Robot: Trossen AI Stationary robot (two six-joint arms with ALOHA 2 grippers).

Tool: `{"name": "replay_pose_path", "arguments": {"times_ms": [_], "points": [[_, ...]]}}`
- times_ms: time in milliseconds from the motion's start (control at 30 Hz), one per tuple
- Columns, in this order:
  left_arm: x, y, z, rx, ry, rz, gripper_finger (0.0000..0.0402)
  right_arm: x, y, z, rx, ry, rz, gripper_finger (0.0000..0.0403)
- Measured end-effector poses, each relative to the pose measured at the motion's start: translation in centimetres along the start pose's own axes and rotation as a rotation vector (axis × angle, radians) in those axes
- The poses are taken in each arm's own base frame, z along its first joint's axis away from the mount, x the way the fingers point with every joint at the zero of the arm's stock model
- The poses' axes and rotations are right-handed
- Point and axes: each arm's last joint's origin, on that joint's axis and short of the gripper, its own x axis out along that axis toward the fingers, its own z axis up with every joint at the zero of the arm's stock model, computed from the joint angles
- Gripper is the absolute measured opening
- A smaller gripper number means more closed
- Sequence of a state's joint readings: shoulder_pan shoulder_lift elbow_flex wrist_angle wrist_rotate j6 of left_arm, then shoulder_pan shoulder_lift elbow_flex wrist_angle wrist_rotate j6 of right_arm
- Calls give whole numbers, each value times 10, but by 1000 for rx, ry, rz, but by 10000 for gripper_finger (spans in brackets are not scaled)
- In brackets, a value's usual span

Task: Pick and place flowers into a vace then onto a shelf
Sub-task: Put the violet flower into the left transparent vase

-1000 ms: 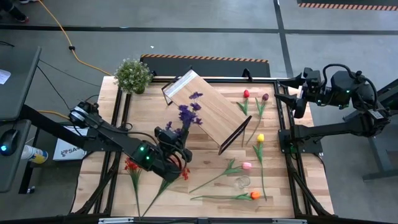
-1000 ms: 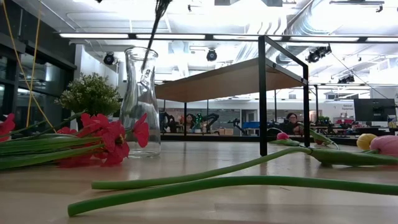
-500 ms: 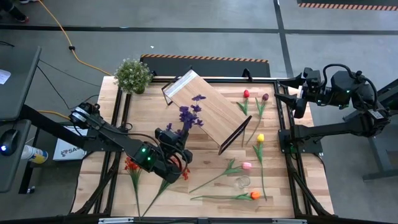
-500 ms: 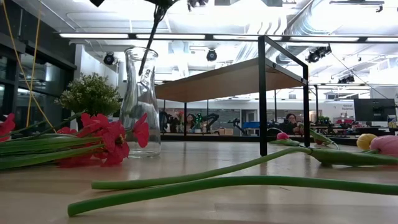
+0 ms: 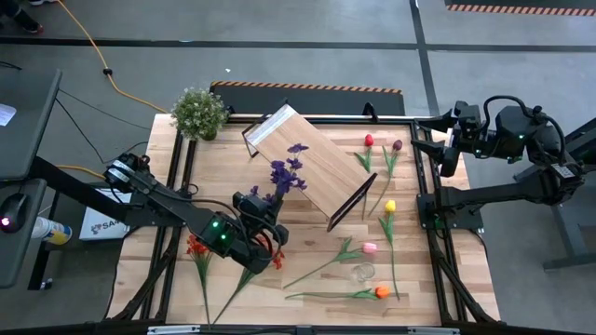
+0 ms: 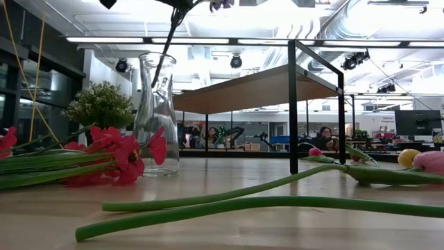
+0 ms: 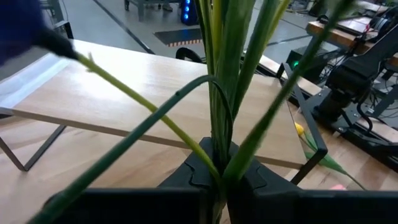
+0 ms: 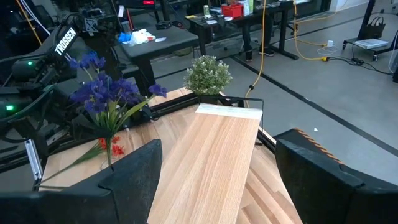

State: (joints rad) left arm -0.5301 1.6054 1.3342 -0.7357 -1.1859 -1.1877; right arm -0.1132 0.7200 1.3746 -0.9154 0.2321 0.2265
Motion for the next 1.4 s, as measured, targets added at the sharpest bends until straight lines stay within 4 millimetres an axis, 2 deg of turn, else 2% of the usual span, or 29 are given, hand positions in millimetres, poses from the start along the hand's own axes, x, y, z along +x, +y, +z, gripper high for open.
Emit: {"name": "replay_pose_path", "arguments": {"times_ms": [300,633,900,1400], "points": [[2,-1,-4,-1,19,0,74,0,0,0,0,0,0,303],[7,-3,-18,0,35,23,64,2,0,0,-1,4,-1,303],[7,-4,-18,-14,40,17,77,8,2,0,-5,22,-5,303],[7,-4,-18,-30,58,12,78,11,3,0,-8,31,-7,303]]}}
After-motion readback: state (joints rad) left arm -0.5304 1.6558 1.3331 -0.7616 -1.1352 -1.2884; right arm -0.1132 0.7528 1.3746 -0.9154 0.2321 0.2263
